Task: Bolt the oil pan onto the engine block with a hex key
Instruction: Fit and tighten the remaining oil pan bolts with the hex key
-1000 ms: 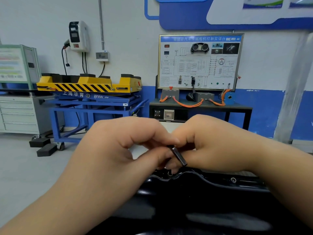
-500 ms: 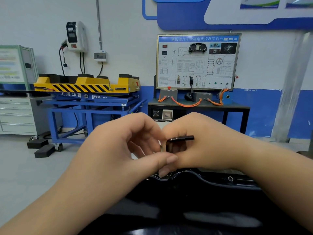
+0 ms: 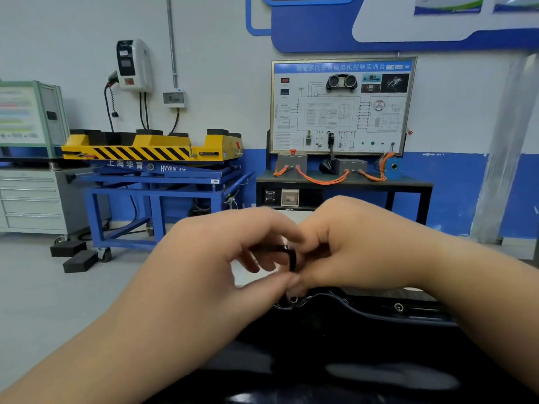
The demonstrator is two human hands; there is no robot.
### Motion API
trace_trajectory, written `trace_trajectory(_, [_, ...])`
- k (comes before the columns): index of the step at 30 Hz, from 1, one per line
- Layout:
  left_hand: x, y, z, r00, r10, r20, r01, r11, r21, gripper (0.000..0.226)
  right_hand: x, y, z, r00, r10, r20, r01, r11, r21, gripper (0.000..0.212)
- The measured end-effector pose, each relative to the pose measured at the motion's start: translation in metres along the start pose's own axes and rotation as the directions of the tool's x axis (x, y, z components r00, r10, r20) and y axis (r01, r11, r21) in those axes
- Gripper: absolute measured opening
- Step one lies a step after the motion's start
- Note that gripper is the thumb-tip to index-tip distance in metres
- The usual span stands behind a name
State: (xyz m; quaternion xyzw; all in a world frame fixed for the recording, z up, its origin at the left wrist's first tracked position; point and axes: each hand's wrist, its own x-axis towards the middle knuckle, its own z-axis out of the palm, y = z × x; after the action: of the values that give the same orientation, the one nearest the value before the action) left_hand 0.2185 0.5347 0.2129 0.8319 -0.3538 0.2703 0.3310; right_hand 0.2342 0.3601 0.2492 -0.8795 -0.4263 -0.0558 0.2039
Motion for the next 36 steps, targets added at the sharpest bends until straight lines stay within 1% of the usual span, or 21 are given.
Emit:
trace_trajectory(1, [-0.006, 0.003, -0.006, 0.999, 0.047, -0.022, -0.047, 0.999, -0.011, 0.035, 0.001, 0.000, 0.001, 1.000, -0.008, -0.018, 0.008, 1.000, -0.024, 0.022])
trace_trajectory(2, [-0.013, 0.008, -0.009, 0.998, 0.050, -0.029, -0.051, 0.997, -0.053, 0.042, 0.001, -0.001, 0.002, 0.999, -0.020, -0.030, 0.018, 0.999, -0.047, 0.018])
trace_trajectory(4, [-0.010, 0.009, -0.008, 1.000, -0.006, -0.012, 0.004, 0.983, -0.185, 0.047, 0.002, -0.001, 0.005, 0.999, -0.028, -0.042, 0.026, 0.999, -0.045, 0.014])
trace_trajectory(6, [-0.006, 0.004, -0.005, 0.998, -0.059, -0.035, 0.047, 0.959, -0.279, 0.048, 0.003, -0.001, 0.007, 0.998, -0.037, -0.049, 0.034, 0.998, -0.044, 0.021])
trace_trajectory(7, [-0.005, 0.003, -0.005, 0.996, -0.069, -0.050, 0.052, 0.961, -0.273, 0.047, 0.004, 0.000, 0.007, 0.998, -0.037, -0.054, 0.034, 0.998, -0.052, 0.026])
trace_trajectory(8, [-0.005, 0.000, -0.004, 0.997, -0.048, -0.067, 0.032, 0.974, -0.224, 0.043, 0.005, 0.000, 0.007, 0.998, -0.030, -0.059, 0.027, 0.998, -0.052, 0.028])
trace_trajectory(11, [-0.007, 0.006, -0.006, 0.999, 0.017, -0.049, -0.021, 0.997, -0.078, 0.020, 0.006, 0.001, 0.008, 0.999, -0.017, -0.051, 0.016, 1.000, -0.023, 0.027])
trace_trajectory(14, [-0.001, 0.004, -0.005, 0.996, 0.062, -0.071, -0.060, 0.998, 0.036, 0.010, 0.006, 0.001, 0.009, 0.999, -0.016, -0.037, 0.016, 1.000, -0.015, 0.025])
trace_trajectory(15, [0.003, 0.002, -0.002, 0.998, 0.042, -0.049, -0.039, 0.997, 0.062, 0.009, 0.005, 0.002, 0.008, 1.000, -0.007, -0.023, 0.007, 1.000, -0.003, 0.022])
trace_trajectory(17, [0.007, 0.001, 0.000, 0.998, -0.049, 0.040, 0.047, 0.997, 0.054, 0.027, 0.002, 0.004, 0.005, 0.999, 0.015, 0.037, -0.017, 0.999, 0.042, 0.012])
trace_trajectory(18, [0.007, -0.001, 0.001, 1.000, -0.013, 0.028, 0.012, 0.999, 0.044, 0.024, 0.001, 0.005, 0.004, 0.998, 0.022, 0.065, -0.026, 0.997, 0.069, 0.009])
trace_trajectory(20, [0.000, 0.002, -0.004, 0.995, 0.095, -0.036, -0.093, 0.994, 0.065, 0.006, -0.001, 0.006, 0.002, 0.996, 0.027, 0.083, -0.035, 0.994, 0.102, 0.008])
trace_trajectory(22, [-0.009, 0.006, -0.009, 0.997, 0.070, -0.027, -0.070, 0.998, 0.001, 0.018, 0.000, 0.006, 0.001, 0.997, 0.038, 0.065, -0.045, 0.993, 0.110, 0.008])
trace_trajectory(25, [-0.005, 0.003, -0.005, 0.999, -0.002, 0.052, 0.012, 0.981, -0.194, 0.036, 0.001, 0.006, 0.004, 0.999, 0.034, 0.037, -0.038, 0.993, 0.110, 0.013])
trace_trajectory(27, [-0.001, -0.005, -0.003, 0.996, -0.049, 0.073, 0.072, 0.932, -0.356, 0.041, 0.002, 0.005, 0.005, 0.999, 0.034, 0.030, -0.036, 0.995, 0.095, 0.010])
trace_trajectory(28, [0.000, -0.007, -0.003, 0.993, -0.062, 0.096, 0.096, 0.908, -0.407, 0.041, 0.002, 0.004, 0.005, 0.999, 0.037, 0.026, -0.039, 0.995, 0.094, 0.009])
trace_trajectory(30, [0.000, -0.010, -0.003, 0.993, -0.033, 0.113, 0.077, 0.910, -0.408, 0.038, 0.003, 0.004, 0.006, 0.999, 0.036, 0.012, -0.037, 0.995, 0.089, 0.012])
trace_trajectory(33, [0.000, -0.014, 0.000, 0.995, 0.031, 0.099, 0.003, 0.947, -0.323, 0.021, 0.004, 0.004, 0.007, 0.999, 0.047, 0.000, -0.046, 0.995, 0.083, 0.023])
trace_trajectory(36, [0.001, -0.018, 0.004, 0.996, 0.036, 0.081, -0.007, 0.946, -0.325, 0.019, 0.005, 0.007, 0.009, 0.997, 0.072, 0.016, -0.073, 0.992, 0.099, 0.029])
